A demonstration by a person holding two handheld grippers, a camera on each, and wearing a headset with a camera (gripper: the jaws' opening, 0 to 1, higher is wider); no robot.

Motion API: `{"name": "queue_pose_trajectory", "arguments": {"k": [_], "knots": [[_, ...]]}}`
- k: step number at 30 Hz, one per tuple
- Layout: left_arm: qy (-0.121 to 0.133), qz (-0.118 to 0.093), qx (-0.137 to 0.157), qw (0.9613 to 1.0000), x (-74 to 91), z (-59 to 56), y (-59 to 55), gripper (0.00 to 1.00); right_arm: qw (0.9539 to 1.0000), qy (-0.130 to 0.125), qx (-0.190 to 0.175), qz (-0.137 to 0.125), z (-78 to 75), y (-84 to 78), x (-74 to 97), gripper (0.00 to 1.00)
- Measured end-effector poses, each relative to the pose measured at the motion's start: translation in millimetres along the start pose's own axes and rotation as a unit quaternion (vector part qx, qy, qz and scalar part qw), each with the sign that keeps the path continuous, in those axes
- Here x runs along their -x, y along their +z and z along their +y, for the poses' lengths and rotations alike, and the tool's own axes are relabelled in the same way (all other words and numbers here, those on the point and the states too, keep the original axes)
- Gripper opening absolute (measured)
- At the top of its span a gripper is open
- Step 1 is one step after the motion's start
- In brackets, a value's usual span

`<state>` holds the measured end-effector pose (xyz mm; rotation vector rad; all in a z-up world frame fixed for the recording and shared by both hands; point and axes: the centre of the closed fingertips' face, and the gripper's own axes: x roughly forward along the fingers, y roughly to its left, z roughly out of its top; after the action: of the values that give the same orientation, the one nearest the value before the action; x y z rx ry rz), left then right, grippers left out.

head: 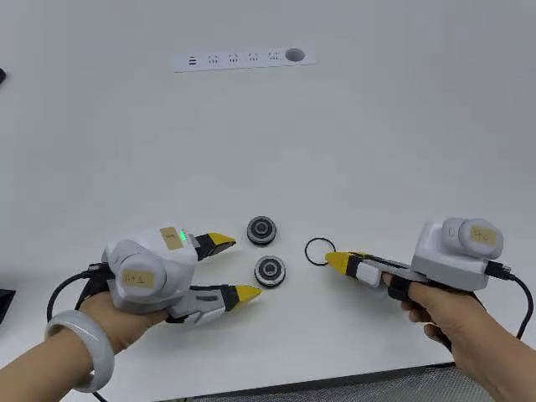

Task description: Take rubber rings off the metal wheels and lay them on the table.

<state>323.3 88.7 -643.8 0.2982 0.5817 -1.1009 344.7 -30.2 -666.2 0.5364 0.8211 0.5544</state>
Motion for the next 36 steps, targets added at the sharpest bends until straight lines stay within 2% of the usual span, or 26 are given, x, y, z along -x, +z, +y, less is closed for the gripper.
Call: {"name": "queue_pose_trajectory", "arguments": {"k": [3,6,9,12,22,36], "knots": [[0.000,-0.003,0.000,1.0000,0.2,-0.3,2.8,0.46,0.9999,-0.005,0.015,-0.003,0.9,2.8,1.7,0.20],[-0.004,-0.007,-0.003,1.0000,-0.4,-2.2,6.3,0.40,0.9996,0.004,0.024,-0.013,6.4,7.8,2.8,0.20],[-0.006,-0.009,-0.006,0.9999,-1.8,-3.5,9.1,0.39,0.9995,0.021,0.021,-0.014,15.6,9.4,1.9,0.20],[-0.009,-0.009,-0.009,0.9999,-4.1,-5.2,10.9,0.38,0.9991,0.037,0.020,-0.007,24.3,6.7,-0.5,0.19],[-0.017,-0.005,-0.022,0.9996,-10.9,-9.4,16.6,0.30,0.9978,0.063,0.021,0.006,43.2,-3.0,-7.9,0.18],[-0.029,0.008,-0.034,0.9990,-21.4,-16.0,15.9,0.24,0.9965,0.077,0.024,0.020,54.9,-12.4,-13.1,0.18]]}}
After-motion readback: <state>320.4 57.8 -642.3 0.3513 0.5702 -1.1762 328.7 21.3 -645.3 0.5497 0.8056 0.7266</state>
